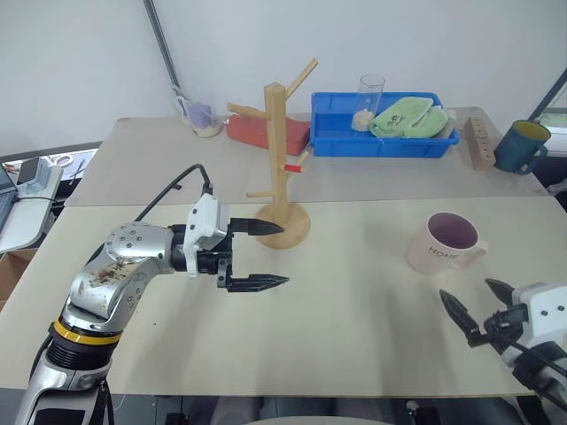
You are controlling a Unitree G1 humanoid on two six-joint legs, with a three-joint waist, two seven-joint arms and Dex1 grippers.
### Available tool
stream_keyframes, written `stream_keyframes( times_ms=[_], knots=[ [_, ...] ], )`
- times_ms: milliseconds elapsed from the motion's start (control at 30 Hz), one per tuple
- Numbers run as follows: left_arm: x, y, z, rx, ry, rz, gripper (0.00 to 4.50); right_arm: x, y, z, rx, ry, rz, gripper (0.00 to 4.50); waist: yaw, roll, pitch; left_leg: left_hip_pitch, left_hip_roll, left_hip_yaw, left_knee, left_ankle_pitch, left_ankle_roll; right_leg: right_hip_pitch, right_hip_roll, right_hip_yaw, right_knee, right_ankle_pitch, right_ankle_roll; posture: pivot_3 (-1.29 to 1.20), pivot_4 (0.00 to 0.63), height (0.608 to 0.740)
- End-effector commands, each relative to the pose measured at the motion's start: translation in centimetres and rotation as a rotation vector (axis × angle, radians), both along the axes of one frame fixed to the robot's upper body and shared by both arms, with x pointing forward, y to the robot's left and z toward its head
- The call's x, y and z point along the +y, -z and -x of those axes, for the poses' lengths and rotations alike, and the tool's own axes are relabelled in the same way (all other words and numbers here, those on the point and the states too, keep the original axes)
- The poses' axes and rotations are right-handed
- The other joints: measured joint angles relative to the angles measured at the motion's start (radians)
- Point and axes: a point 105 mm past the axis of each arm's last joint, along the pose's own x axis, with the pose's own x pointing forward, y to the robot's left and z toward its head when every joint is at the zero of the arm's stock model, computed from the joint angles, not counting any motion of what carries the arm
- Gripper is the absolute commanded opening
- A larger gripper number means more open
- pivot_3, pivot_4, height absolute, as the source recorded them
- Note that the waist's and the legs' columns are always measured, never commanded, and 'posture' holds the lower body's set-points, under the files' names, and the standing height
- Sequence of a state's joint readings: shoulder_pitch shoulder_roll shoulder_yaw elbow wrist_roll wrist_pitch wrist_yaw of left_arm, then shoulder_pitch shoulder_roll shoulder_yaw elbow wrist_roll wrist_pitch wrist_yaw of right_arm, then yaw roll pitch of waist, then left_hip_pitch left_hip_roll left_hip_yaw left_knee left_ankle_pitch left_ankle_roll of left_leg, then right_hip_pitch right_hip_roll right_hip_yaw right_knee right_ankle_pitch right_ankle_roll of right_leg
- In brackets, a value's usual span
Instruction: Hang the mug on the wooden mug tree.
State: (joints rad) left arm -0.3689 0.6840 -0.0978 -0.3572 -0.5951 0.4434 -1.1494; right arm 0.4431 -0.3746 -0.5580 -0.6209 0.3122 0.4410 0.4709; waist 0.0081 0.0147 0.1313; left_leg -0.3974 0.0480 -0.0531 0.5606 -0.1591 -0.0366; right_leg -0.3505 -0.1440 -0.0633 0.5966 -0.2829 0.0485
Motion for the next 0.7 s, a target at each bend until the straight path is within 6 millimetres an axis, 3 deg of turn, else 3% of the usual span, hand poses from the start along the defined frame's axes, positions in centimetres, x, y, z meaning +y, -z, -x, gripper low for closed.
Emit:
stream_keyframes(
  times_ms=[33,233,500,700],
  knots=[
    [-0.7,-0.5,0.5,-0.037,0.037,-0.001,4.45,-1.9,0.2,-0.7,-0.031,0.136,-0.009,4.50,0.001,0.000,0.000,0.000,0.000,0.000,0.000,0.000,0.000,0.000,0.000,0.000,0.000,0.000,0.000,0.00,0.150,0.740],
    [-1.1,-0.6,0.5,-0.046,0.050,-0.001,4.45,-3.7,0.6,-1.5,-0.046,0.226,0.013,4.50,0.004,0.001,0.000,-0.001,0.000,0.000,-0.001,0.000,0.001,0.000,0.001,0.001,0.001,0.000,-0.001,0.00,0.150,0.740],
    [-1.5,-0.6,0.9,-0.052,0.058,-0.005,4.45,-3.1,0.2,-3.0,-0.075,0.227,-0.023,4.50,0.001,0.001,-0.001,0.000,0.000,0.000,0.000,0.004,0.006,0.000,0.002,0.003,0.001,0.000,0.000,0.00,0.150,0.740],
    [-1.4,-0.7,0.9,-0.059,0.055,-0.015,4.45,-2.9,-0.3,-3.8,-0.097,0.236,-0.021,4.50,0.001,0.001,-0.001,0.000,0.001,0.000,0.000,0.005,0.008,0.000,0.017,0.024,0.001,0.000,-0.001,0.00,0.150,0.740]
  ],
)
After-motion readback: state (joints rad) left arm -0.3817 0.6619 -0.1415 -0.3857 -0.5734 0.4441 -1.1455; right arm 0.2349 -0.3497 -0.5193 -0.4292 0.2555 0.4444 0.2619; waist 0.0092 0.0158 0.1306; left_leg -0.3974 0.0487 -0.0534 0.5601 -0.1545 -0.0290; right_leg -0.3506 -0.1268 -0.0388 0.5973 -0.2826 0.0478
